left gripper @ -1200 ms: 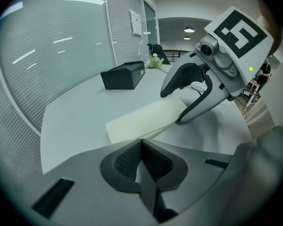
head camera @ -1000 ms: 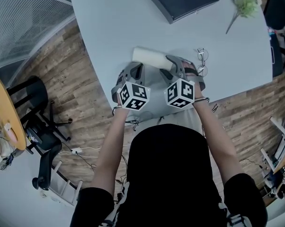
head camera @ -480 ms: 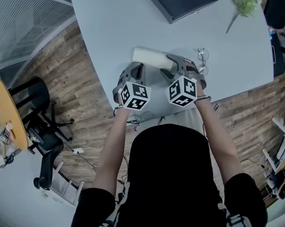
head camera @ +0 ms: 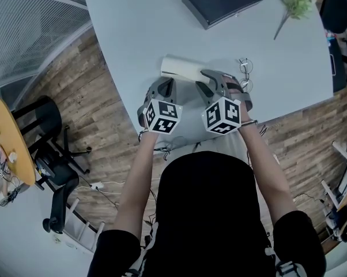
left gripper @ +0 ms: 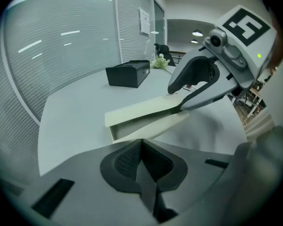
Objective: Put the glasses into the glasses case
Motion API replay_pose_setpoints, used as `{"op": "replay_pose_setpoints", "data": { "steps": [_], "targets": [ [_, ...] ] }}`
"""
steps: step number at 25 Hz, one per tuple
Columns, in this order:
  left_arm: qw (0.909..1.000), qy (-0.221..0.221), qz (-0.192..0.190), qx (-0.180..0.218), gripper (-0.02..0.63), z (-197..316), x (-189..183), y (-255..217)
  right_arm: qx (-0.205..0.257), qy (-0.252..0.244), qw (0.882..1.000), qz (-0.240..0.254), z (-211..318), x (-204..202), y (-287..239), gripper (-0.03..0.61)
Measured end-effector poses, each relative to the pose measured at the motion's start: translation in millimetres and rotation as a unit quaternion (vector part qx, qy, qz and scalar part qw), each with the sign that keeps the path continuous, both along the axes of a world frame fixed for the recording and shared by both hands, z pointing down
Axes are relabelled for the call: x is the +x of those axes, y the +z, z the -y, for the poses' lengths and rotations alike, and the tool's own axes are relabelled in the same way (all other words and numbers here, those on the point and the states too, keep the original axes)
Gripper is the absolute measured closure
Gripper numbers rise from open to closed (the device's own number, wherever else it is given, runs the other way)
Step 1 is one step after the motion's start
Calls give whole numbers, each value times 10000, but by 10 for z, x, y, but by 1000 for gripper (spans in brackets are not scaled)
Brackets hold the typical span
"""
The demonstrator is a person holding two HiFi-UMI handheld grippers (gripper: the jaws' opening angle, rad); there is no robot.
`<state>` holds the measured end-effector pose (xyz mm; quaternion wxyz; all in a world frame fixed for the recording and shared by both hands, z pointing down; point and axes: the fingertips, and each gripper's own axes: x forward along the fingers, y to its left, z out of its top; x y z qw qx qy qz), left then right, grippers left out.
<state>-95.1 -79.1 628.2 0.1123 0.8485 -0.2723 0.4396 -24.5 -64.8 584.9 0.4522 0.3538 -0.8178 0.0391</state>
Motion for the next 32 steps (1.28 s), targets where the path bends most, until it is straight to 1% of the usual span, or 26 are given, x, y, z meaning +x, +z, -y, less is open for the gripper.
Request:
{"op": "replay_pose_setpoints", "data": {
  "steps": [2,4,7,15,20,26,30,32],
  "targets": [
    [9998,-90,-119,-135,591,-4,-13,-6,95,-2,10000,-17,9,-8,-44,451],
    [9999,-29,-85,-92,591,-5,-14,-7,152,15,9999,-35,20,1,-64,494],
    [10000,15,-24,-20,591,-11,-15,-1,158,27,9999,-44,35,17,-73,495],
    [10000,-45,11,-39,591,-6,-6,-4,214,14,9998,-50,124,82,-117,517],
    [10000,-92,-1,-38,591,-12,-2,6,230,149,9996,-7,237,163,-121,528],
    [10000,-65,8,-30,591,-14,1,5,243,266,9993,-75,416,265,-107,541],
    [9999,-24,60,-106,591,-28,-8,38,244,332,9991,-68,486,298,-98,540],
    [9998,-64,15,-211,591,-27,-16,56,253,367,9990,-76,521,312,-83,538]
  ]
}}
